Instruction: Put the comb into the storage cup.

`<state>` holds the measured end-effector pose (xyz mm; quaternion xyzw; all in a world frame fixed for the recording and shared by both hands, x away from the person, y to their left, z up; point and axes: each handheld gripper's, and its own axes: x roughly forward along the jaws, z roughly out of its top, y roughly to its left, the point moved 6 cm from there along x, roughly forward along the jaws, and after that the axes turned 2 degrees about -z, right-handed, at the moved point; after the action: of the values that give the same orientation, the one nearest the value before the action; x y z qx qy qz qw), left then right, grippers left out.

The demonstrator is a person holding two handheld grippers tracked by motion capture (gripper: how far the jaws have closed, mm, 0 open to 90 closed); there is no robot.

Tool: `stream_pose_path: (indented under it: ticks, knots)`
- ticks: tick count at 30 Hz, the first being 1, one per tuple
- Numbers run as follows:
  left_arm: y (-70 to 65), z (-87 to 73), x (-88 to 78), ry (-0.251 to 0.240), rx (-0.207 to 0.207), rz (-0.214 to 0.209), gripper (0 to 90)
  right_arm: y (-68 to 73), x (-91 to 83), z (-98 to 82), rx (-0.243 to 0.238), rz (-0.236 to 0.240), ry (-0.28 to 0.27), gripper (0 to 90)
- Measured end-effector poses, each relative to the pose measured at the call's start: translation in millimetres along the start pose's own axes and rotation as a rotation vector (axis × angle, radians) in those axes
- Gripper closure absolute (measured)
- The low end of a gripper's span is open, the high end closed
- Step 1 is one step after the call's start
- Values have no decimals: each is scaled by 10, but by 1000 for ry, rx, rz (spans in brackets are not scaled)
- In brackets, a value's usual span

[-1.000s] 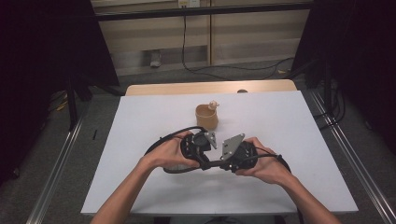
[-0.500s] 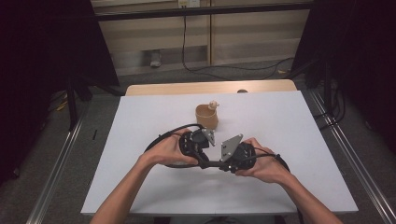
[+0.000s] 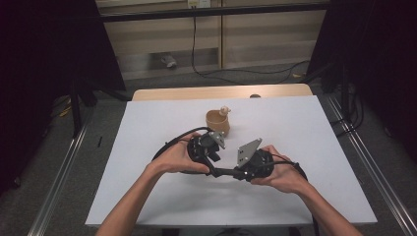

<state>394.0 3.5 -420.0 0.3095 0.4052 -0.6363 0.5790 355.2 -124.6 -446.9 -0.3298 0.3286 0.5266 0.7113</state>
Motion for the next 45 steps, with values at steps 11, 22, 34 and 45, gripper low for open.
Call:
stream_pose_path:
  ticks: [11,22,34,45]
  knots:
    - [28,-45,-113,-151,-57,98,49,-35,-69,-75,64,-18,-13,732]
    - [55,-81,-326,-305,-147,175,50,-68,-184,-159,160,-34,-63,731]
    - [84,-253,-515,-416,-203,303,44,-65,-287,-276,244,-104,-103,731]
    - [13,-416,-548,-467,-225,364,44,-66,-316,-457,324,-130,-103,731]
